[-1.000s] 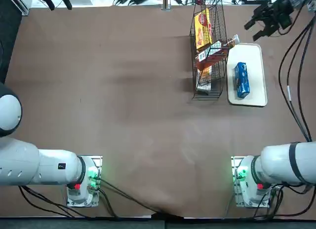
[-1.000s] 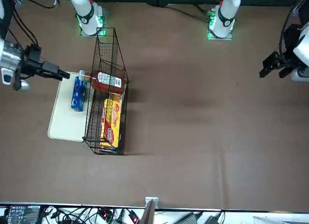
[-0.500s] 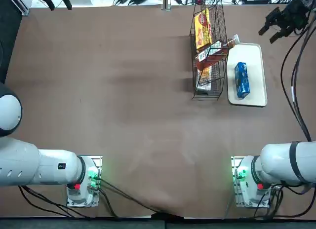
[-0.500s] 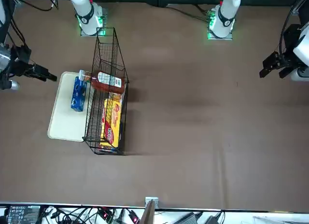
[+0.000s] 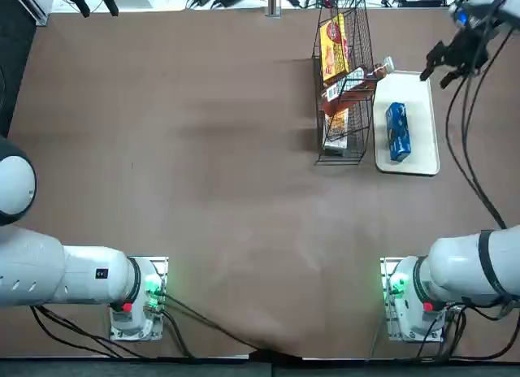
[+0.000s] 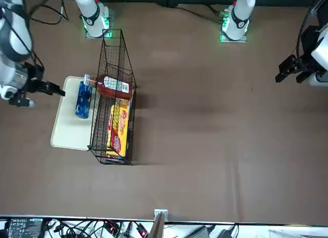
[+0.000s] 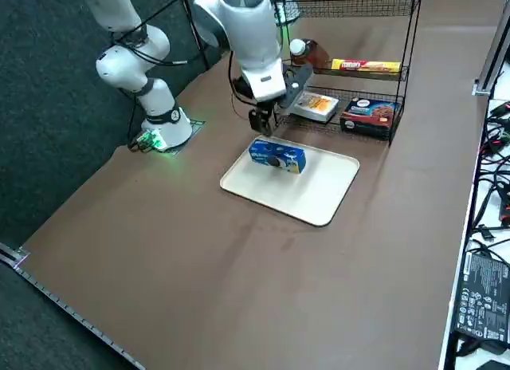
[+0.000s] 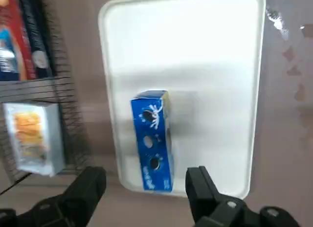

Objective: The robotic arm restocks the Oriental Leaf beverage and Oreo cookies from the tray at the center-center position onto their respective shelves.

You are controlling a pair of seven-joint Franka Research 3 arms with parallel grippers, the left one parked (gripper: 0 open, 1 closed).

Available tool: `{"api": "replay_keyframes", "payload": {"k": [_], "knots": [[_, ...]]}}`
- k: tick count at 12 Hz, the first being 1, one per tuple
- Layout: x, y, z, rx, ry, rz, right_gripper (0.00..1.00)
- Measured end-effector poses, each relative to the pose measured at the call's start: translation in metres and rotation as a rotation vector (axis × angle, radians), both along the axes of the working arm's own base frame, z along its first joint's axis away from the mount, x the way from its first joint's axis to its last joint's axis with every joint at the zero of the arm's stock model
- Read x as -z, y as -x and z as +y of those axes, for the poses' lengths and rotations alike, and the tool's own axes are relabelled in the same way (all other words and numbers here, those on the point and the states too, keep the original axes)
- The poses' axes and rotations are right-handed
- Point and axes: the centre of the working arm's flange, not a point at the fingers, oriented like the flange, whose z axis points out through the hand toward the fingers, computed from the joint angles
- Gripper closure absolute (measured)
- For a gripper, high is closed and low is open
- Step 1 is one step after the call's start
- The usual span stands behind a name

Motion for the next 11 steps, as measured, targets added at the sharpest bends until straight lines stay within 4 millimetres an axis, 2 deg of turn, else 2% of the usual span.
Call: {"api": "replay_keyframes", "payload": {"k": [2,4,8,11], "knots": [[0.033,0.007,0.007,-0.003,0.022,-0.005,0.00],[0.059,0.015,0.016,-0.008,0.030,0.005,0.00],[0.087,0.019,0.040,-0.018,0.048,0.010,0.00],[0.104,0.024,0.048,-0.065,0.097,0.021,0.00]]}}
